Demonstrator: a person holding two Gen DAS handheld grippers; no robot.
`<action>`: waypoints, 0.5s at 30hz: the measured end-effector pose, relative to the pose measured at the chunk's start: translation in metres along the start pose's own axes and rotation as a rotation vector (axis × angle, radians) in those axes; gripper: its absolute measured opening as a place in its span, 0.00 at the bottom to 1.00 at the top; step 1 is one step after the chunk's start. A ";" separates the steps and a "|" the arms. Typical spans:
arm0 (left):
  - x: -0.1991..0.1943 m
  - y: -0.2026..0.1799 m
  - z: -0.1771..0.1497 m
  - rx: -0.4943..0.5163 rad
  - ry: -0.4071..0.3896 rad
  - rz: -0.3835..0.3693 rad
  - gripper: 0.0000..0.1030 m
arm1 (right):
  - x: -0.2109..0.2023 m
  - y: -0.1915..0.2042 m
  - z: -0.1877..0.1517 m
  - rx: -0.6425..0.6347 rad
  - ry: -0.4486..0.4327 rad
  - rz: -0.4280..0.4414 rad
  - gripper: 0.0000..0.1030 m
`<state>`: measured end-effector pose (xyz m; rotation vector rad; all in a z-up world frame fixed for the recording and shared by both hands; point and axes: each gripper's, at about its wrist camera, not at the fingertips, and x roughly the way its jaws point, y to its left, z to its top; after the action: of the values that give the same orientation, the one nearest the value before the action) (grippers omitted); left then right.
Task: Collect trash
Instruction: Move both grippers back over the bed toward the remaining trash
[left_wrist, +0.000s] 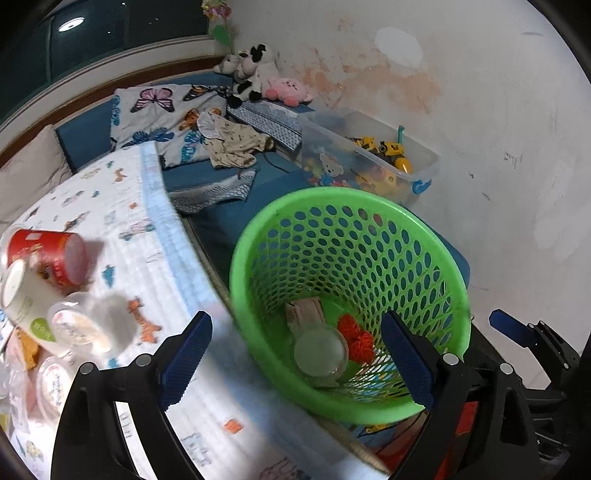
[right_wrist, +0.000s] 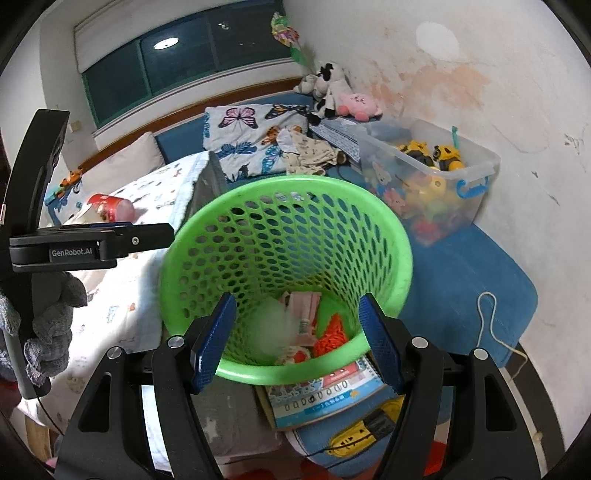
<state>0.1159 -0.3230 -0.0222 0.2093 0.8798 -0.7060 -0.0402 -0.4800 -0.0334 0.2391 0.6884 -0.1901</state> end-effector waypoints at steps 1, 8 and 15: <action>-0.007 0.005 -0.003 -0.003 -0.011 0.012 0.87 | 0.000 0.003 0.001 -0.005 -0.001 0.004 0.67; -0.047 0.046 -0.020 -0.062 -0.064 0.088 0.87 | -0.002 0.040 0.004 -0.066 -0.005 0.056 0.67; -0.084 0.103 -0.050 -0.163 -0.096 0.205 0.87 | 0.005 0.092 0.011 -0.159 0.002 0.128 0.67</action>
<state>0.1145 -0.1828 -0.0014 0.1172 0.8068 -0.4480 -0.0061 -0.3954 -0.0142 0.1310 0.6841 -0.0123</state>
